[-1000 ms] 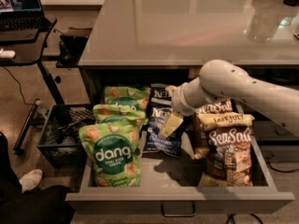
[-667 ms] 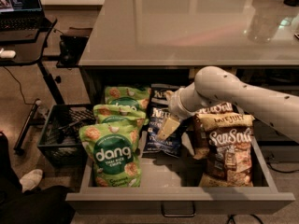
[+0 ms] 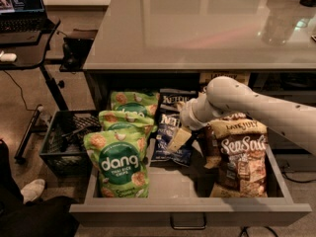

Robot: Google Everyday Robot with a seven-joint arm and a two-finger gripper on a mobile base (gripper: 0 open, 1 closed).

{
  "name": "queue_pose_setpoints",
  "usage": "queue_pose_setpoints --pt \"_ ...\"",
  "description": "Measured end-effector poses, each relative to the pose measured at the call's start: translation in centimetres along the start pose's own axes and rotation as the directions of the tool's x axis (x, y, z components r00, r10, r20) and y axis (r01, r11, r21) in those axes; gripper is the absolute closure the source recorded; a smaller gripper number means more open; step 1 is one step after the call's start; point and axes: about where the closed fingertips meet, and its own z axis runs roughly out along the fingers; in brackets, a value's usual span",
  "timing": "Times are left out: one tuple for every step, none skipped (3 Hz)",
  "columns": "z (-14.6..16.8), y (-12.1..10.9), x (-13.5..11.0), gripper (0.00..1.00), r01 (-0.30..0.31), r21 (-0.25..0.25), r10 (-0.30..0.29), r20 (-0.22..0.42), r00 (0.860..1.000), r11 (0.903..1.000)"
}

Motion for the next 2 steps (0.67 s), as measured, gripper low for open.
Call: queue_pose_setpoints --pt "0.34 0.15 0.27 0.19 0.011 -0.008 -0.011 0.003 1.0 0.9999" --pt "0.36 0.16 0.29 0.42 0.012 -0.009 -0.012 0.003 1.0 0.9999"
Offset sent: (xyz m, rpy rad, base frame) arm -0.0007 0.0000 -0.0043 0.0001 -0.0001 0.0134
